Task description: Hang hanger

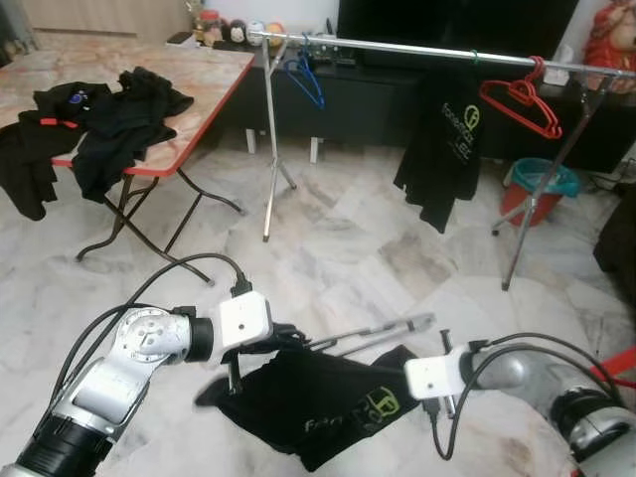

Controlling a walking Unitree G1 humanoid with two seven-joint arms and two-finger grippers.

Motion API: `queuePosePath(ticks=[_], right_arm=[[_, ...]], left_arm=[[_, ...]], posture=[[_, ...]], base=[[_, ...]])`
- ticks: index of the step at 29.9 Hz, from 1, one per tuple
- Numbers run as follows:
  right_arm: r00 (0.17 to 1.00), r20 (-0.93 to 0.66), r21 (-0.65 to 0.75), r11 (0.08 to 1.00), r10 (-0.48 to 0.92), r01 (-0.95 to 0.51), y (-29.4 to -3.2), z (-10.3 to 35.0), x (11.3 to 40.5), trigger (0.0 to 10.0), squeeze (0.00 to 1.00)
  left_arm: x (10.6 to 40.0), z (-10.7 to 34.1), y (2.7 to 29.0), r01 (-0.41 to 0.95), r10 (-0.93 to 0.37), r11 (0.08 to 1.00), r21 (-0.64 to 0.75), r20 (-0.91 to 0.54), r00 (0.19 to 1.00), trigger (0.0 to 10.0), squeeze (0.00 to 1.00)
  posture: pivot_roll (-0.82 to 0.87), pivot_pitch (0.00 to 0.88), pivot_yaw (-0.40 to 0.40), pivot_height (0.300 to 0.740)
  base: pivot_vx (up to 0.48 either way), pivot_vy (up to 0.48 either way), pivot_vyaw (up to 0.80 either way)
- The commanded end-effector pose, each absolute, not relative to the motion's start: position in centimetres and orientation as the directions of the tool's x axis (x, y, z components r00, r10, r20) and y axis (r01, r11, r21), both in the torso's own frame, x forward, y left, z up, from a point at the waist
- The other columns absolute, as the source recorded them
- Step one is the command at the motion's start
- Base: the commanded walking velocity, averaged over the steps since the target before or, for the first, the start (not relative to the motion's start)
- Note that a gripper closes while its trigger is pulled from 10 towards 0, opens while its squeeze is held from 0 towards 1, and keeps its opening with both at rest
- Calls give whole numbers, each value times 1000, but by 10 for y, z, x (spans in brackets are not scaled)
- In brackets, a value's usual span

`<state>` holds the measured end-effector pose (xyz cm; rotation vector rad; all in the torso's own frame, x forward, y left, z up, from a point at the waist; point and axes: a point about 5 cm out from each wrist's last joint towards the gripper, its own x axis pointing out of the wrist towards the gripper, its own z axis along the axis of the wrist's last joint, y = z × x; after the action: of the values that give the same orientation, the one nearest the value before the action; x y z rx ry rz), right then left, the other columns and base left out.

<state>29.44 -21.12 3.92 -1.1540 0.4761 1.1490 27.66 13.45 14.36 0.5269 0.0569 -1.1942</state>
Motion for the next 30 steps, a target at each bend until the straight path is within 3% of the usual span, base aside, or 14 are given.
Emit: queuePosePath(ticks=[1,7,13,14,15,17,20,21,22,24,26,27,28,30], right_arm=[[335,-775,-400,-6,535,-916,-201,31,284,0,0],[278,-734,-340,19,620,-940,-170,14,272,0,0],[263,-738,-319,22,621,-947,-157,4,266,0,0],[307,-726,-323,89,616,-942,-158,3,268,0,0],[307,-726,-323,89,616,-942,-158,3,268,0,0],[332,-720,-313,143,609,-939,-159,2,269,0,0],[473,-647,-333,336,599,-881,-165,5,276,0,0],[473,-647,-333,336,599,-881,-165,5,276,0,0],[623,-541,-324,544,565,-774,-171,13,287,0,0],[754,-445,-260,735,484,-626,-180,20,296,0,0],[890,-360,-178,916,279,-359,-198,25,304,0,0],[890,-360,-178,916,279,-359,-198,25,304,0,0],[930,-346,-99,981,126,-169,-211,22,303,0,0],[937,-349,-23,1000,0,-9,-221,17,297,0,0]], left_arm=[[287,163,124,864,-882,362,349,-172,439,10000,0],[296,172,104,820,-853,499,281,-4,521,10000,0],[297,174,94,813,-840,535,229,45,540,10000,0],[302,178,93,776,-806,589,226,85,586,10000,0],[302,178,93,776,-806,589,226,85,586,10000,0],[313,184,97,684,-721,689,240,132,680,10000,0],[321,178,111,593,-645,739,320,83,760,10000,0],[321,178,111,593,-645,739,320,83,760,10000,0],[323,165,124,555,-596,765,327,34,802,10000,0],[323,152,134,527,-555,782,334,-14,832,10000,0],[319,127,150,494,-492,809,319,-91,866,10000,0],[319,127,150,494,-492,809,319,-91,866,10000,0],[315,109,161,463,-443,841,279,-137,886,10000,0],[309,90,173,417,-380,877,237,-187,906,10000,0]], posture=[[51,0,-68,740],[52,0,-62,740],[57,0,-66,740],[56,0,-66,740],[56,0,-66,740],[65,0,-73,740],[58,0,-71,740],[58,0,-71,740],[48,0,-69,740],[47,0,-66,740],[38,0,-60,740],[38,0,-60,740],[40,0,-58,740],[42,0,-55,740]], base=[[0,0,0],[0,0,0],[0,0,0],[0,0,0],[0,0,0],[0,0,0],[0,0,0],[0,0,0],[0,0,0],[0,0,0],[0,0,0],[0,0,0],[0,0,0],[0,0,0]])
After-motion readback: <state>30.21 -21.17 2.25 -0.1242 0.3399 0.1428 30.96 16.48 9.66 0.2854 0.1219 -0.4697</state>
